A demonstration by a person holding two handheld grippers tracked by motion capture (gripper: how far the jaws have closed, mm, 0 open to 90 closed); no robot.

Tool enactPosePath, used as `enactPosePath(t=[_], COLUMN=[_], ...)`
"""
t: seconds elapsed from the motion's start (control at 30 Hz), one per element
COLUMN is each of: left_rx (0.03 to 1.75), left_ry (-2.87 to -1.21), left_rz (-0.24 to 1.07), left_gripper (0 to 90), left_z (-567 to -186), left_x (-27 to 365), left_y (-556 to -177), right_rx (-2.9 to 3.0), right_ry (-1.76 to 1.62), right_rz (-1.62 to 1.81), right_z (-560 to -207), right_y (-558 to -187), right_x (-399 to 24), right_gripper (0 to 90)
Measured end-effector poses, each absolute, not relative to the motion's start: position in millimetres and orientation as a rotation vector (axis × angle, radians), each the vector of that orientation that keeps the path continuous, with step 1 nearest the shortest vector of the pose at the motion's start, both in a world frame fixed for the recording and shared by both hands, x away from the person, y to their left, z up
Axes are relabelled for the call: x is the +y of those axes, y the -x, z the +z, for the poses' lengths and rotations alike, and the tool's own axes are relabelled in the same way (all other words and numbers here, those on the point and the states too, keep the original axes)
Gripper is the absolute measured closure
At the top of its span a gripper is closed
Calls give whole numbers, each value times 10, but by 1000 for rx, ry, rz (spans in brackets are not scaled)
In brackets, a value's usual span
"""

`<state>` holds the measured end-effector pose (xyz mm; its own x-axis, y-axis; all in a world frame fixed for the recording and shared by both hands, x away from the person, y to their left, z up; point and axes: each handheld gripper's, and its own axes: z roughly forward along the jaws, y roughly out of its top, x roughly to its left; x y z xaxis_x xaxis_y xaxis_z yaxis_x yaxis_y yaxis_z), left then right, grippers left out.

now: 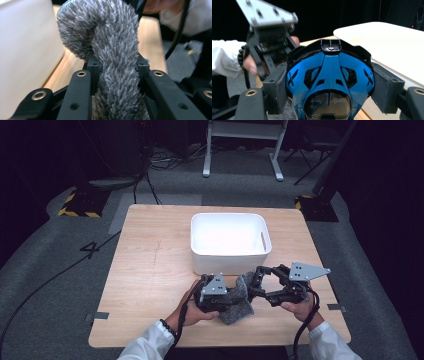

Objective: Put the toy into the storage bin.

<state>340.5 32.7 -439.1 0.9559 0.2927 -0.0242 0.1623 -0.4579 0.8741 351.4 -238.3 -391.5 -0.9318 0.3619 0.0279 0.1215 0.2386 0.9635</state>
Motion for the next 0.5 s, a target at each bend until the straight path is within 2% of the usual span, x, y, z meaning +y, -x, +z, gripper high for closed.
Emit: enactPosePath(t=[0.23, 0.5], left_rx=[429, 374], left_ry=[-2145, -2217], left_rz=[142, 96], left_gripper=[680, 679], left_z=[-4593, -4658], left_x=[336, 168], left_y=[-3526, -3437], right_rx=[2269, 2265], right_ry=[-457, -460], right_rz=[1831, 1824], right_z=[-3843, -3814], right_y=[-3487, -3470], right_x=[-2456, -2462], right_gripper=[264, 264])
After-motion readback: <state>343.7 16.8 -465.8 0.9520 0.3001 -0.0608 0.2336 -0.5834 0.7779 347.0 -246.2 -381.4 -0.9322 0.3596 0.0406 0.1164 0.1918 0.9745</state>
